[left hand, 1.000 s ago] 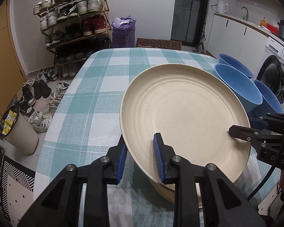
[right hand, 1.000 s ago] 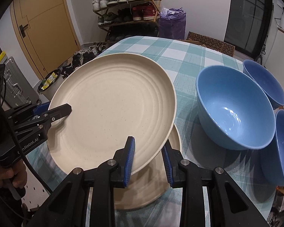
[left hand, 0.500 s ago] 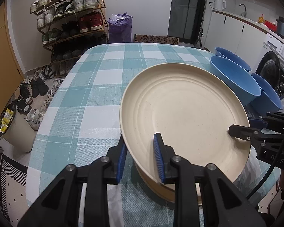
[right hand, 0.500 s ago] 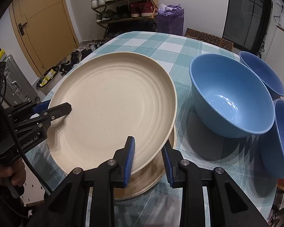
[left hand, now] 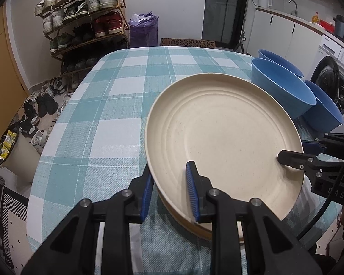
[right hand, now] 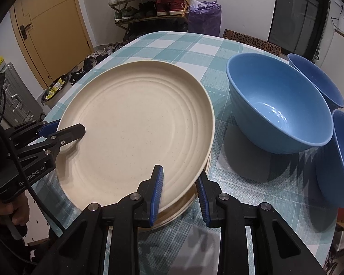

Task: Organize plates and bowls
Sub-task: 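Lower the held plate with both grippers onto the stacked cream plates, then open both grippers to release the plate on the stack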

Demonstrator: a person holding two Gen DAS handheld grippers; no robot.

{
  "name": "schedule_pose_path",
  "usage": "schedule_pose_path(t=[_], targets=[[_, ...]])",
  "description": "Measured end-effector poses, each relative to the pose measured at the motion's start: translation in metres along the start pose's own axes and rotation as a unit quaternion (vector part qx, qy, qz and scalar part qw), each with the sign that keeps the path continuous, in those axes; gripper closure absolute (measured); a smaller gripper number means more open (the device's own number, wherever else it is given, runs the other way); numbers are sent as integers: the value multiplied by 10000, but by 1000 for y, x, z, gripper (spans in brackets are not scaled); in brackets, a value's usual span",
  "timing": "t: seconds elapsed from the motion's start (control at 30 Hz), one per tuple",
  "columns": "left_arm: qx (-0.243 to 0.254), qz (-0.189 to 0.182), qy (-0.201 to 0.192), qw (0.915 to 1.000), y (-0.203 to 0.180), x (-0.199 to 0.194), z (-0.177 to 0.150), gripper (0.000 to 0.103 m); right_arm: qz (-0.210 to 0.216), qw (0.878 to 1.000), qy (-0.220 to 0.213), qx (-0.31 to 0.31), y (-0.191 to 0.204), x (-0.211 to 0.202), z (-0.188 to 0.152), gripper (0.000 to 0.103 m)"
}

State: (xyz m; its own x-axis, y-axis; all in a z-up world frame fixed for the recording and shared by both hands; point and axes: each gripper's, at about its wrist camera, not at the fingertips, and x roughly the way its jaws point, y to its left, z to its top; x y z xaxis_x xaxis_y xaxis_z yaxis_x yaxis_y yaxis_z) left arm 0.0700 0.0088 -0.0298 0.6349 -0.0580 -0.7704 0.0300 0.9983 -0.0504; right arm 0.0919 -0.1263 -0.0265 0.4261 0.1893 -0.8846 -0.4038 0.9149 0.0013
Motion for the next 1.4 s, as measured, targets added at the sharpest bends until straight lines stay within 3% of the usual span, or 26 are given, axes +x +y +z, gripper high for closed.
schedule_pose_path(t=[0.47,0.77,0.83,1.17,1.4], targets=[[129,132,-4,9998,-5,-2,-5,76,-47,10000,54,-66,3,-2,-6,74],[188,149,48,9997,-9,-2,-8,69,-83,9998,105,-137,5,0,-8,73],[229,142,67,9996,-12,-1,-8,64,-132,9997,94,-177,6,1,-8,73],[206,95,148,9996,-13,2,-13,58,-371,9984,176,-382,10,9,-12,57],[204,26,185,9996,-12,4,-12,53,-333,9983,154,-443,10,10,-14,52]])
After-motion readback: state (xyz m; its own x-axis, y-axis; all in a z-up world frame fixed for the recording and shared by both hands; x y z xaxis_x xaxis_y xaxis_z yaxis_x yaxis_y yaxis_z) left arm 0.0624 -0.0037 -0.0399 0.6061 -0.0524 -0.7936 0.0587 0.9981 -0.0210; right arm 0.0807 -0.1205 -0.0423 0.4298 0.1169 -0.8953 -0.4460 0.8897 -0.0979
